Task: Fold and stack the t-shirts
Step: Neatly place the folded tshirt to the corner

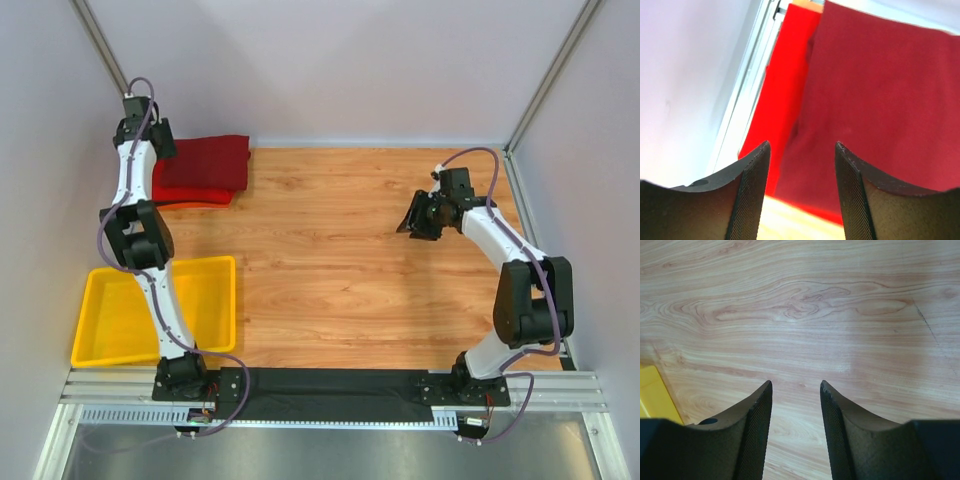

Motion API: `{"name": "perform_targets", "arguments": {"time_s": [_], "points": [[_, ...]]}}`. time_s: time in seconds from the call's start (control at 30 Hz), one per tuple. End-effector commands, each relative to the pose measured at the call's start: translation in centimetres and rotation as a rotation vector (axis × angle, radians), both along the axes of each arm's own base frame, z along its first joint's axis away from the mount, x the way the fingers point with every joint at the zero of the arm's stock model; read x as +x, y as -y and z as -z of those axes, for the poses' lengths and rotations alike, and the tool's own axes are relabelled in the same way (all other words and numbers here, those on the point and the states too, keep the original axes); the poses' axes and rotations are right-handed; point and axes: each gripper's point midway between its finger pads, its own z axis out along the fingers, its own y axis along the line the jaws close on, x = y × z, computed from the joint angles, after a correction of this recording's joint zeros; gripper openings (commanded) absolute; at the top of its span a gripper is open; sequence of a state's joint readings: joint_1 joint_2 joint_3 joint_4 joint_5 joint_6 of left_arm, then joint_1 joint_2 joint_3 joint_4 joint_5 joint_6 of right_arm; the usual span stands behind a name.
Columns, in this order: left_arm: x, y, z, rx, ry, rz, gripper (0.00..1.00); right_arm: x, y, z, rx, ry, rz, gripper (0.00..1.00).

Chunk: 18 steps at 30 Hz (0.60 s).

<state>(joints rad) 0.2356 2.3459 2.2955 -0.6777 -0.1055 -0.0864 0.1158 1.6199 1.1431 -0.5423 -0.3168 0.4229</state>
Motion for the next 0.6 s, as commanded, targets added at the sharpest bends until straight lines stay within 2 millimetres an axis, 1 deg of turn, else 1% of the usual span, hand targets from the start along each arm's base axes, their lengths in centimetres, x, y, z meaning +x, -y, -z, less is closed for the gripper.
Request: {"name": "perform_targets", "arguments": {"time_s": [0.0, 0.07, 0.1, 0.13, 0.17, 0.2, 0.23, 0.27, 0.3, 0.33, 0.37, 0.4, 0.43, 0.47, 0.5, 0.53, 0.57], "points": [[-1.3, 2.4, -11.5, -0.037, 0.230, 0.023, 0.61, -0.3, -0.4, -2.9, 0.022, 0.056, -0.009, 0.46], [-2.1, 5.1, -10.9, -0.087, 0.193, 0.065, 0.61, -0.8, -0.4, -3.7, 0.030, 0.070, -0.007, 0.50], [-2.7, 6.8, -11.8, -0.127, 0.200, 0.111, 0.61, -1.2, -0.6, -4.3, 0.040, 0.073, -0.013, 0.52], [-3.2, 9.2, -11.1, -0.174, 0.175, 0.155, 0.61, -1.5, -0.6, -4.6, 0.042, 0.074, -0.017, 0.56], [-3.8, 10.8, -11.0, -0.211, 0.160, 0.195, 0.60, -1.7, -0.7, -5.1, 0.043, 0.078, -0.024, 0.61], [-4.9, 13.0, -12.7, -0.255, 0.187, 0.263, 0.59, -2.4, -0.5, -5.8, 0.038, 0.085, -0.025, 0.65], [-6.0, 15.4, -11.1, -0.295, 0.144, 0.311, 0.59, -2.7, -0.5, -6.3, 0.034, 0.093, -0.028, 0.77], [-6.7, 16.9, -11.5, -0.327, 0.155, 0.338, 0.59, -3.1, -0.4, -7.0, 0.028, 0.109, -0.031, 0.82], [-8.4, 19.0, -13.7, -0.359, 0.193, 0.402, 0.61, -3.6, -0.3, -8.4, 0.018, 0.149, -0.027, 0.86], [-9.9, 21.5, -12.2, -0.392, 0.149, 0.447, 0.63, -4.2, -0.1, -8.8, 0.009, 0.156, -0.029, 0.93], [-11.1, 22.9, -12.6, -0.413, 0.151, 0.495, 0.65, -4.7, 0.1, -9.2, 0.006, 0.167, -0.025, 0.99], [-13.0, 24.7, -14.2, -0.407, 0.174, 0.550, 0.69, -5.4, 0.3, -10.4, 0.000, 0.206, -0.019, 0.99], [-14.9, 27.5, -12.9, -0.408, 0.131, 0.624, 0.96, -6.1, 0.5, -10.7, -0.001, 0.211, -0.016, 1.00], [-16.4, 28.8, -12.8, -0.397, 0.113, 0.673, 0.99, -6.7, 0.5, -11.3, 0.000, 0.230, -0.018, 1.00], [-18.2, 29.7, -14.2, -0.375, 0.139, 0.722, 0.99, -7.9, 0.8, -11.8, 0.001, 0.256, -0.015, 1.00], [-20.2, 31.6, -13.5, -0.383, 0.110, 0.782, 0.99, -8.4, 0.9, -12.2, -0.001, 0.271, -0.012, 1.00], [-21.5, 32.4, -13.8, -0.390, 0.112, 0.813, 0.99, -9.1, 1.1, -12.2, -0.005, 0.277, -0.010, 1.00]]}}
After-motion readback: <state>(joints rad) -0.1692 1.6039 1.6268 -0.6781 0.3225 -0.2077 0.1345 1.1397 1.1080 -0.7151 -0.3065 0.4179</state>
